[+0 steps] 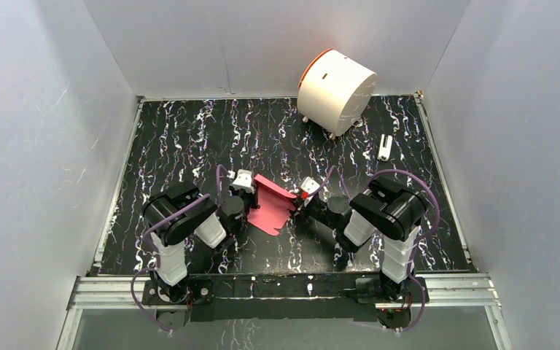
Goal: Fold the paper box
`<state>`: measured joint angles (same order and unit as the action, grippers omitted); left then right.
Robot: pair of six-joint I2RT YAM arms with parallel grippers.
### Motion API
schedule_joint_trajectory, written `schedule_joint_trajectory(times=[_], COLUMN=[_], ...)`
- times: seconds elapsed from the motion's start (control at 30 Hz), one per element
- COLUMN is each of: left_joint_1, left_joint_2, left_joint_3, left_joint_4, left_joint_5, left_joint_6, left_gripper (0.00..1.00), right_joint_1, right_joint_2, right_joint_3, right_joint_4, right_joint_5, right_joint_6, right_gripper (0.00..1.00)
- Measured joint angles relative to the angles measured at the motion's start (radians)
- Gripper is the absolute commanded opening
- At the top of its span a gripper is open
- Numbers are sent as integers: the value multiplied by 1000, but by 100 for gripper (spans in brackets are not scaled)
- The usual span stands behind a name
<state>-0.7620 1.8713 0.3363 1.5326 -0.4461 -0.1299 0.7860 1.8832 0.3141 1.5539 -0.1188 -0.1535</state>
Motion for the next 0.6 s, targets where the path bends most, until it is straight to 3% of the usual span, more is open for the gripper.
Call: schedule_joint_trajectory(times=[0.17,0.53,0.6], left_joint_1=[-20,-74,-75], left_joint_2=[18,88,88], left_joint_3=[37,97,95], left_joint_4=[0,2,3], left_joint_5=[-89,-321,-329], left_joint_6=[0,-21,-34], left_gripper=[0,0,4], right_joint_1=[31,155,163], right_joint_2=[3,51,53], right_joint_3=[0,47,51], right_joint_4=[3,6,6], right_joint_5=[37,297,316], right_joint_6=[16,27,31], right_gripper=[6,9,10])
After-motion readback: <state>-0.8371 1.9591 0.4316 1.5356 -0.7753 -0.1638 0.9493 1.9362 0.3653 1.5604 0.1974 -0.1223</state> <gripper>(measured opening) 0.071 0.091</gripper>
